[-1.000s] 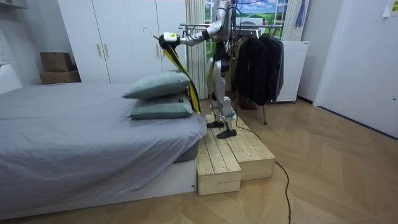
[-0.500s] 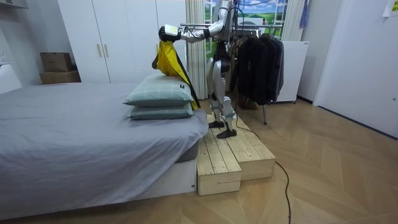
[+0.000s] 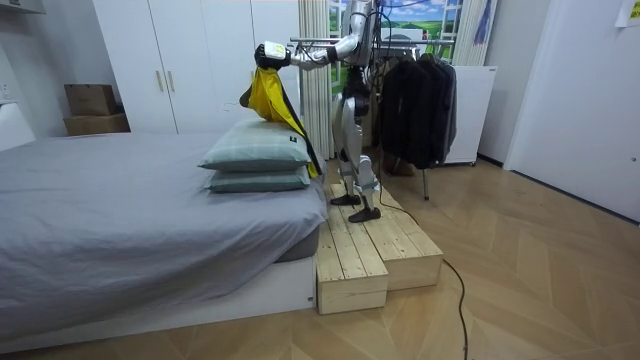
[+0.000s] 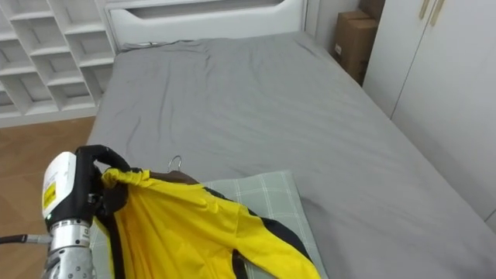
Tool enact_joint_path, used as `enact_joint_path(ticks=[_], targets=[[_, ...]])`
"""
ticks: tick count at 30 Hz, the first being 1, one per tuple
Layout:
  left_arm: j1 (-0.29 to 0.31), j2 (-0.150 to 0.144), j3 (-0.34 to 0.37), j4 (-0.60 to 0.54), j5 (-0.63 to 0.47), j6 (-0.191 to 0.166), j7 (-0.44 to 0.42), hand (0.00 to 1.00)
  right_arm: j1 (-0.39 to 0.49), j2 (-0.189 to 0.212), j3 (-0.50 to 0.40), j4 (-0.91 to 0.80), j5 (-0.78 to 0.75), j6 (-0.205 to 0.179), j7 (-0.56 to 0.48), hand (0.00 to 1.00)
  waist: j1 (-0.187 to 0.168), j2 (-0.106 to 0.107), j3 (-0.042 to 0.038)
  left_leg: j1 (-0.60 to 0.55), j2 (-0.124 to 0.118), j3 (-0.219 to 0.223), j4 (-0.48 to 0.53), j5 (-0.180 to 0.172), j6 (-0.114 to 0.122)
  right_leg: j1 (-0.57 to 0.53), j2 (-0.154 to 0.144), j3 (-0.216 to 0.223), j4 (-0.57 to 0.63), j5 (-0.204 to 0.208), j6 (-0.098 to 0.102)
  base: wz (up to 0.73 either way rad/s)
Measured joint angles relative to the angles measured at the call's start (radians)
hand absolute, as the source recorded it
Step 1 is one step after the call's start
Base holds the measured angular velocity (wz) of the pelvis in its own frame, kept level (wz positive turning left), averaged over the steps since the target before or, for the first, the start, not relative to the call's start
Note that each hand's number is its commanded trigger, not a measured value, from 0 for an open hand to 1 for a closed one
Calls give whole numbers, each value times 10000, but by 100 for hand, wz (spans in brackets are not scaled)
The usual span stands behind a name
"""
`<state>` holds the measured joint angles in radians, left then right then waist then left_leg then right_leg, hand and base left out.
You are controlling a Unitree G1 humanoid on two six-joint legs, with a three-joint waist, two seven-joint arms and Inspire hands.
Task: Hang clothes
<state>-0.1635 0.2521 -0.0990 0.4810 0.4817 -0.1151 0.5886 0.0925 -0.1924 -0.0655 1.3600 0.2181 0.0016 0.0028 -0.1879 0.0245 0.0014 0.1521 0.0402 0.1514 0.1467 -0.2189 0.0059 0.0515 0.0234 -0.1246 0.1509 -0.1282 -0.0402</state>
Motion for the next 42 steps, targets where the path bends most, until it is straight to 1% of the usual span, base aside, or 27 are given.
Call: enact_joint_path(ticks=[5,11,15,17,19,20,22,24,25,28,30,31,33,34,35,36,37,38,39,40,41,42], targets=[[1,-4,0,0,0,0,96,100,0,0,-1,3,-61,3,-1,0,-1,54,37,-1,0,1,-4,0,0,-2,1,0,0,0,0,0],[0,-5,-1,0,4,-1,118,100,-26,0,16,-40,-60,2,0,0,0,56,39,2,0,-2,-4,0,0,-9,51,0,-3,-1,2,0],[-3,1,-13,-4,108,-3,306,100,-212,0,15,-48,-48,-24,-142,0,-9,60,36,-13,0,-7,2,0,0,-12,50,0,0,-1,1,0],[-3,2,-18,-138,235,-4,347,100,-339,-3,13,-49,-41,-69,-283,0,2,61,37,-24,3,-22,11,0,0,-10,53,-4,1,-1,1,0],[-2,41,-26,-465,547,-43,437,100,-440,-6,15,-203,-64,-233,-495,0,32,63,37,-24,3,-11,16,0,0,-15,51,-20,1,-1,1,0],[-2,62,-26,-584,702,-47,475,100,-438,-10,13,-312,-64,-253,-540,0,56,63,37,-23,3,3,17,0,0,-24,50,-19,3,-1,1,0],[1,182,-22,-1066,1357,-81,639,100,-456,-81,-7,-652,-215,-272,-592,0,53,57,41,-43,2,7,21,0,0,-54,36,-20,8,-1,1,0],[8,412,-19,-1662,2133,-337,975,100,-541,-248,-159,-1036,-578,-338,-775,0,88,56,42,-70,0,14,20,0,0,-33,11,-30,15,-1,1,0],[31,470,-18,-1981,2397,-433,1111,100,-559,-359,-211,-1278,-784,-364,-879,0,91,54,42,-57,-3,13,19,0,0,-16,6,-43,12,-1,2,0],[35,618,-20,-2723,2896,-525,1210,100,-636,-567,-302,-1798,-1177,-406,-1040,0,206,10,68,-56,-6,38,20,0,0,-18,20,-45,5,-1,3,0],[43,917,-35,-3170,3000,-825,1329,100,-743,-776,-378,-2369,-1759,-491,-1170,0,267,-52,107,-60,0,22,22,0,0,-17,-28,-95,13,-1,2,2],[66,983,-39,-3260,3033,-878,1401,100,-889,-911,-382,-2527,-2104,-567,-1233,0,287,-67,111,-58,0,4,28,0,0,-16,-27,-99,17,-1,2,3],[199,986,-31,-3534,3377,-877,1430,100,-917,-1068,-401,-3086,-2803,-640,-1341,0,361,-115,97,-59,-1,-4,56,0,0,-23,-22,-129,19,-1,2,2],[328,1037,-29,-3823,3657,-883,1430,100,-891,-1154,-446,-3607,-3374,-667,-1357,0,408,-157,94,-72,-1,-3,69,0,0,-46,-23,-135,14,-1,2,0],[349,1074,-29,-3938,3837,-898,1430,100,-885,-1193,-448,-3883,-3615,-678,-1361,0,414,-187,83,-90,-1,-3,74,0,0,-62,-25,-142,19,-1,2,0],[354,1222,-29,-4117,4161,-984,1430,100,-887,-1274,-449,-4384,-3963,-758,-1359,0,497,-242,49,-120,4,-3,75,0,0,-93,-25,-143,21,0,1,0],[354,1298,-28,-4186,4295,-1049,1430,100,-880,-1319,-455,-4629,-4084,-793,-1360,0,521,-265,33,-124,7,-3,75,0,0,-92,-25,-143,19,2,-2,0],[357,1439,-28,-4331,4482,-1143,1433,100,-822,-1385,-466,-5172,-4211,-830,-1371,0,563,-311,-5,-120,11,-3,75,0,0,-87,-24,-149,12,2,-3,0],[359,1550,-19,-4472,4625,-1152,1472,100,-728,-1409,-479,-5788,-4243,-868,-1395,0,613,-337,-21,-118,16,-3,74,0,0,-85,-27,-149,12,4,-4,0],[358,1624,-12,-4560,4732,-1153,1532,100,-678,-1419,-454,-6389,-4275,-896,-1429,0,643,-342,-23,-119,14,0,75,0,0,-91,-29,-148,16,6,-4,0],[356,1644,-16,-4579,4739,-1165,1562,100,-684,-1423,-433,-6669,-4275,-904,-1433,0,653,-340,-24,-121,10,3,76,0,0,-96,-29,-153,17,7,-2,0],[357,1651,-20,-4650,4742,-1171,1581,100,-675,-1422,-414,-7126,-4331,-996,-1434,0,661,-336,-27,-143,6,4,82,0,0,-108,-30,-153,16,8,0,0]])
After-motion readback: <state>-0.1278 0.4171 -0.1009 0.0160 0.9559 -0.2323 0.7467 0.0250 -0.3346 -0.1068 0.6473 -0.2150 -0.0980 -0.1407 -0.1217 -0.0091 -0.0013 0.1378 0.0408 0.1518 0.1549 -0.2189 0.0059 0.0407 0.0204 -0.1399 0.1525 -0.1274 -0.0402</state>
